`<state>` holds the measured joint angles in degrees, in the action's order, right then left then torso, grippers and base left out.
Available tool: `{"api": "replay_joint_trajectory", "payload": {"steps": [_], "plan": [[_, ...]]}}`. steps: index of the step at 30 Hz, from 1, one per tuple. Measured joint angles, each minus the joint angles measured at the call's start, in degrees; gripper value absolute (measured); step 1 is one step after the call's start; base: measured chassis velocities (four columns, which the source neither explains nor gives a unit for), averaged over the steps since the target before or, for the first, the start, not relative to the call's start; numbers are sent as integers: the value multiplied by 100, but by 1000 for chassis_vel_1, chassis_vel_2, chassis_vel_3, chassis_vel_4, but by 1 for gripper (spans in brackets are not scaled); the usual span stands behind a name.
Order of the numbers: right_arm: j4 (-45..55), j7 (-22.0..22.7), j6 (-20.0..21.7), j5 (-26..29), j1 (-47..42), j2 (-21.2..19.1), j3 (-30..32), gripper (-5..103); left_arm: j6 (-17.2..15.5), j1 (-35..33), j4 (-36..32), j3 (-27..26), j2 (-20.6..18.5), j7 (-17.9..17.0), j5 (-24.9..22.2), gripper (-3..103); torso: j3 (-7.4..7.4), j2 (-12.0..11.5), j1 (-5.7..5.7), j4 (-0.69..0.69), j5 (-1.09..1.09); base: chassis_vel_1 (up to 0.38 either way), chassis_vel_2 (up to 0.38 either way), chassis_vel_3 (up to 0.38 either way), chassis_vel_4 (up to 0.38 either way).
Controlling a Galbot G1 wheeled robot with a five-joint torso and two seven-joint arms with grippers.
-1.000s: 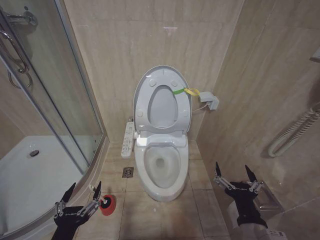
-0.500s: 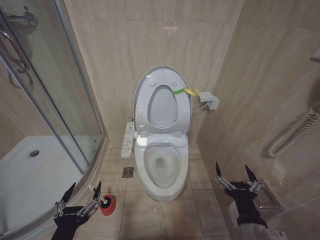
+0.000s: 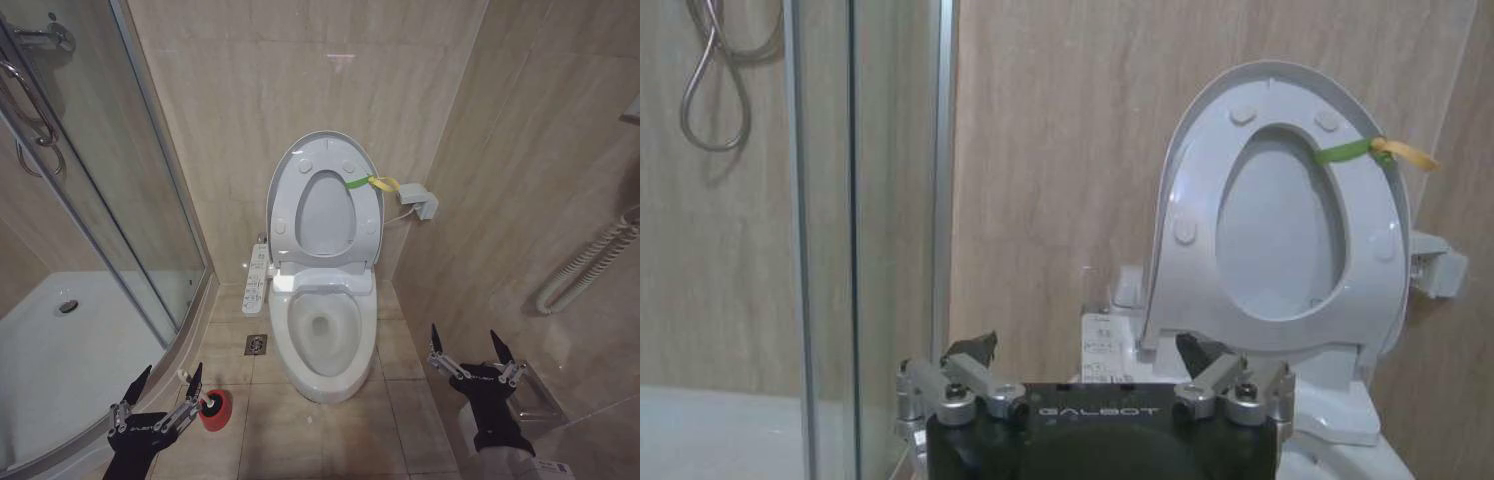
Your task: Open the toilet lid, clean the toilet bowl with a toilet brush, close the toilet lid, and flush.
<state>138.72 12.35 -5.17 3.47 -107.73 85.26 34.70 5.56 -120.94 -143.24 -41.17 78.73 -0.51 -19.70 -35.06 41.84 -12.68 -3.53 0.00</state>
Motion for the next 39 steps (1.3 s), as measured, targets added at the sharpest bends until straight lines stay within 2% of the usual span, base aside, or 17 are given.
{"api": "replay_joint_trajectory", "payload": {"steps": [39], "plan": [[0, 0, 0, 0, 0, 0, 0, 100, 0, 0, 0, 0, 0, 0, 0, 91, 0, 0, 0, 0, 0, 0, 0, 0, 0]]}}
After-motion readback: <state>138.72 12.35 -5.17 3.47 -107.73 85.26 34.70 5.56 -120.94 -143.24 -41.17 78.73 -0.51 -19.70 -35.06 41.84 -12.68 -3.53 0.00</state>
